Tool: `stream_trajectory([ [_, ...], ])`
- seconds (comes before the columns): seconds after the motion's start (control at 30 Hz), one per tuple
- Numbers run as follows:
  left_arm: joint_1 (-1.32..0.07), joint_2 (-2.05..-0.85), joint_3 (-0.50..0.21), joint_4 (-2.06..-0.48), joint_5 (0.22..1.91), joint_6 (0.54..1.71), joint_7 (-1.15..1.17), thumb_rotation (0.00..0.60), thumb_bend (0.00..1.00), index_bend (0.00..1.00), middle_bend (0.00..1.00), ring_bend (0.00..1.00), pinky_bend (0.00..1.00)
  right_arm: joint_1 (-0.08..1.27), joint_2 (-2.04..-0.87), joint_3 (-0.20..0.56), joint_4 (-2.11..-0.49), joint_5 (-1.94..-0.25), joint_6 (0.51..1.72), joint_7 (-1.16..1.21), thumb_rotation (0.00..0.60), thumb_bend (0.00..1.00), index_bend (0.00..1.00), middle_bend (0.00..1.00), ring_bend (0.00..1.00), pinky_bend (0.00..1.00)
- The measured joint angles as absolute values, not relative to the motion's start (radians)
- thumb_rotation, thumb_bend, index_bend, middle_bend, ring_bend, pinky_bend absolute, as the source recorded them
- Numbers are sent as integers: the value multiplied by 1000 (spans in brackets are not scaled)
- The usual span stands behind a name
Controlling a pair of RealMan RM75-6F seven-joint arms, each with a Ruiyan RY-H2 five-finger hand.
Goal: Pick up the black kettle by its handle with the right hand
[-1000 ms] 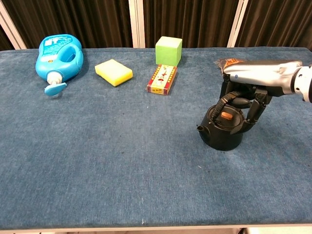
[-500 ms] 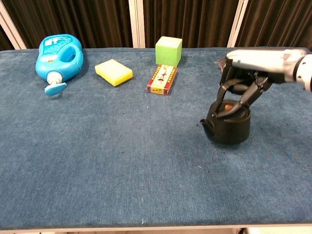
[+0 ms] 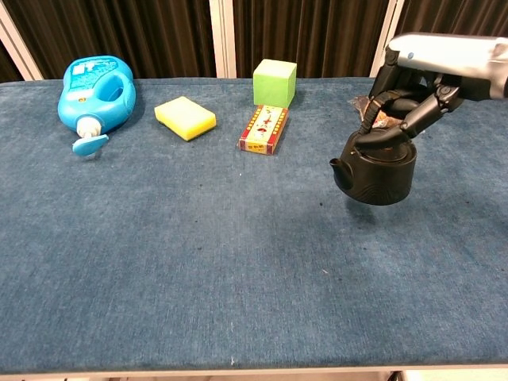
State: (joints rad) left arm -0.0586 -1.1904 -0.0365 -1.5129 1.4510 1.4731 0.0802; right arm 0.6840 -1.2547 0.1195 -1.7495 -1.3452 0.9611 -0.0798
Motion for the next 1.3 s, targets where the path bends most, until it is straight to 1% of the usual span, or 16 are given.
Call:
stream_trajectory([
  [0.03, -59, -1190, -37, -1514, 1452, 1473, 81, 600, 16, 171, 160, 86, 0, 681, -1253, 119, -1749, -1351, 965, -74, 411, 460, 1000, 1000, 1000, 418],
  [0.13, -60, -1190, -37, -1515, 1453, 1473, 80, 600, 16, 171, 160, 86, 0, 675, -1249, 117, -1747, -1362, 972, -64, 408, 537, 1000, 1000, 1000, 426],
  [0.23, -61, -1190, -37, -1516, 1453, 1473, 80, 600, 17, 171, 160, 86, 0, 672, -1247, 116, -1745, -1370, 978, -58, 414, 581, 1000, 1000, 1000, 454],
  [0.3, -61, -1190, -37, -1516, 1453, 1472, 81, 600, 17, 171, 160, 86, 0, 669, -1247, 116, -1744, -1375, 984, -58, 415, 592, 1000, 1000, 1000, 481],
  [0.57, -62, -1191, -37, -1518, 1456, 1476, 91, 600, 17, 171, 161, 86, 0, 666, -1242, 123, -1749, -1383, 998, -79, 415, 595, 1000, 1000, 1000, 590],
  [0.7, -63, -1192, -37, -1520, 1458, 1476, 93, 600, 17, 171, 162, 86, 0, 672, -1239, 125, -1750, -1375, 988, -103, 417, 595, 1000, 1000, 1000, 594],
  [0.97, -67, -1194, -38, -1523, 1459, 1472, 94, 600, 17, 171, 162, 86, 0, 698, -1241, 130, -1748, -1353, 958, -200, 451, 595, 1000, 1000, 1000, 609],
  [1.3, -69, -1197, -37, -1522, 1458, 1470, 96, 600, 17, 171, 162, 86, 0, 748, -1279, 147, -1741, -1300, 929, -341, 456, 595, 1000, 1000, 1000, 609],
])
